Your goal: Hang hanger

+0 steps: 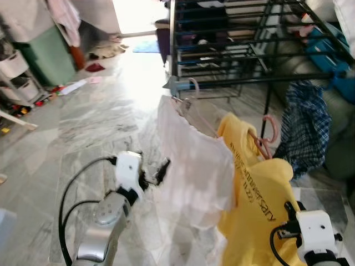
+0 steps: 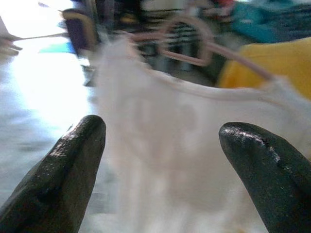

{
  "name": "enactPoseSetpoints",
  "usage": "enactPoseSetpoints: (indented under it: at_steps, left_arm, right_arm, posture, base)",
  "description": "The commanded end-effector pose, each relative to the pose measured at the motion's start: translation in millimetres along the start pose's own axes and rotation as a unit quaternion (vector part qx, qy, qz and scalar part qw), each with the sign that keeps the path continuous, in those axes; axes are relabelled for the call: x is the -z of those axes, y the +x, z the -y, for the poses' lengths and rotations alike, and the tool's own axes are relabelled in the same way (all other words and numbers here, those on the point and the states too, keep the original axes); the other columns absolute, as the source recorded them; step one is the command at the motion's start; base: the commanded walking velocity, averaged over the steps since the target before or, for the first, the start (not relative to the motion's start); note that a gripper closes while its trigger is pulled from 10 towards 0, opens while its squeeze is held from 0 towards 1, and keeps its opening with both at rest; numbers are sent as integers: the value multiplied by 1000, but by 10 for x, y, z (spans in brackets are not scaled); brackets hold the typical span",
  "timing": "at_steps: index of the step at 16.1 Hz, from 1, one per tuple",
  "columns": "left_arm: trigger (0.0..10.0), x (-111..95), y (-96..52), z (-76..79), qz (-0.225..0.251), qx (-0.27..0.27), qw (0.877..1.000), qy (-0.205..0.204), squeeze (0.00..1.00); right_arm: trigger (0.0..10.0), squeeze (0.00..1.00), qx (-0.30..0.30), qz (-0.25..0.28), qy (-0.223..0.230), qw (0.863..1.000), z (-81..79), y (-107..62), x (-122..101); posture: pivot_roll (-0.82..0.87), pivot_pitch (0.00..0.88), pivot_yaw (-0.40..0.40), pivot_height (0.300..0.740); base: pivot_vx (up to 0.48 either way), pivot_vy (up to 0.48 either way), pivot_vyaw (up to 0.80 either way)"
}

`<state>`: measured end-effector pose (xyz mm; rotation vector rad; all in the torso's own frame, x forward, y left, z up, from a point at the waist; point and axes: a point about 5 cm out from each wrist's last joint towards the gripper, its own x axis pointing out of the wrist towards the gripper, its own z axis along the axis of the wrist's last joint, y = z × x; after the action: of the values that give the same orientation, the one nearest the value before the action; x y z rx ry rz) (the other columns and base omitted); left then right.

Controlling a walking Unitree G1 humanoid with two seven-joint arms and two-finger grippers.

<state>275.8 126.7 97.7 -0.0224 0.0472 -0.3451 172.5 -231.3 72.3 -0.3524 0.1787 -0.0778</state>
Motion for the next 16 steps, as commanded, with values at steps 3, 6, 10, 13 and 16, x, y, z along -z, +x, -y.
enactPoseSetpoints:
  at_steps: [3, 6, 10, 13, 16]
  left_arm:
    - [10000, 65, -44, -175, -21, -75, 997, 30, 0]
    - [10000, 58, -56, -232, -11, -115, 993, 27, 0]
    - [10000, 3, -38, -260, 2, -133, 990, 47, 0]
    - [10000, 32, -51, -283, -4, -146, 987, 67, 0]
    - [10000, 47, -35, -252, -10, -147, 986, 75, 0]
  right_arm:
    - [0, 0, 9, 123, 30, 992, -139, 215, -646]
    - [0, 0, -3, 215, 24, 976, -266, 312, -1148]
    - [0, 0, -63, 219, 30, 973, -468, 406, -1211]
    - [0, 0, -69, 204, 30, 976, -500, 396, -1145]
    - [10000, 0, -65, 180, 40, 981, -491, 386, -1054]
  posture:
    - [-170, 79, 103, 740]
    - [-154, 70, 100, 740]
    - [-136, 62, 84, 740]
    - [-133, 62, 81, 740]
    - [-136, 68, 84, 740]
  base:
    - [0, 0, 0]
    - [0, 0, 0]
    - [0, 0, 0]
    - [0, 0, 0]
    - [0, 0, 0]
